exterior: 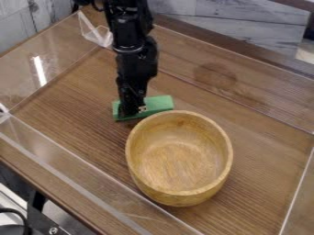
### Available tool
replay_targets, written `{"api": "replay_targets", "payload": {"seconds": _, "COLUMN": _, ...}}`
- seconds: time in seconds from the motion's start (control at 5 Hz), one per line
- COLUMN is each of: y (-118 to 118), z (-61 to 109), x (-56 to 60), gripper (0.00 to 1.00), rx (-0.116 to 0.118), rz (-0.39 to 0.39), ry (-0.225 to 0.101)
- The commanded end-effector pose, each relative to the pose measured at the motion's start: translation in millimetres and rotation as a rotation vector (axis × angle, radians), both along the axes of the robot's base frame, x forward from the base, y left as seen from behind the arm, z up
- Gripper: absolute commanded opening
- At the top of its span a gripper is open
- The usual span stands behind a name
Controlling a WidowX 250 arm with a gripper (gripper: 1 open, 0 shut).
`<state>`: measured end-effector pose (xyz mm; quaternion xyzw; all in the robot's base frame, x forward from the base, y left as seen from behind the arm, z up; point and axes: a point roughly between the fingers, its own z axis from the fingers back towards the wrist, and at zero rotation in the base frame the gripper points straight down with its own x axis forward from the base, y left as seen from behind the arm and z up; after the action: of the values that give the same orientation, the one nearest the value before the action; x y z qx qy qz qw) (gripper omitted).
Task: Put the green block in the brown bowl
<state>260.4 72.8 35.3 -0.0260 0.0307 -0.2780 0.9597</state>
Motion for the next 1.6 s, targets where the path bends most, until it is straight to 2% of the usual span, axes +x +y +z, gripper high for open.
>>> {"api": "replay_targets", "payload": {"seconds": 0.0, "y": 5.3, "z": 25.9, "x": 11.0, "gripper": 0.0, "rx": 0.006, "rz": 0.069, "ry": -0.053}}
{"api": "replay_targets", "payload": {"seconds": 0.4, "y": 3.3, "z": 45.3, "x": 10.1, "gripper": 0.0, "rx": -0.018, "rz": 0.145, "ry": -0.032}}
{"api": "replay_targets", "payload": {"seconds": 0.6, "y": 0.2, "z": 62.1, "x": 14.0, "gripper": 0.0, "rx": -0.02, "rz": 0.145, "ry": -0.041}}
{"api": "replay_targets", "payload": {"seconds": 0.8, "y": 0.9, "z": 59.9, "x": 18.4, "gripper": 1.0, "rx": -0.018, "rz": 0.112, "ry": -0.054}}
{"api": "replay_targets", "payload": {"seconds": 1.0, "y": 1.0, "z": 55.3, "x": 22.6, "gripper": 1.0, "rx": -0.016, "rz": 0.076, "ry": -0.069}}
{"api": "replay_targets", "payload": {"seconds": 1.4, "y": 1.4, "z": 35.7, "x": 25.4, "gripper": 1.0, "rx": -0.017, "rz": 0.016, "ry": -0.088}}
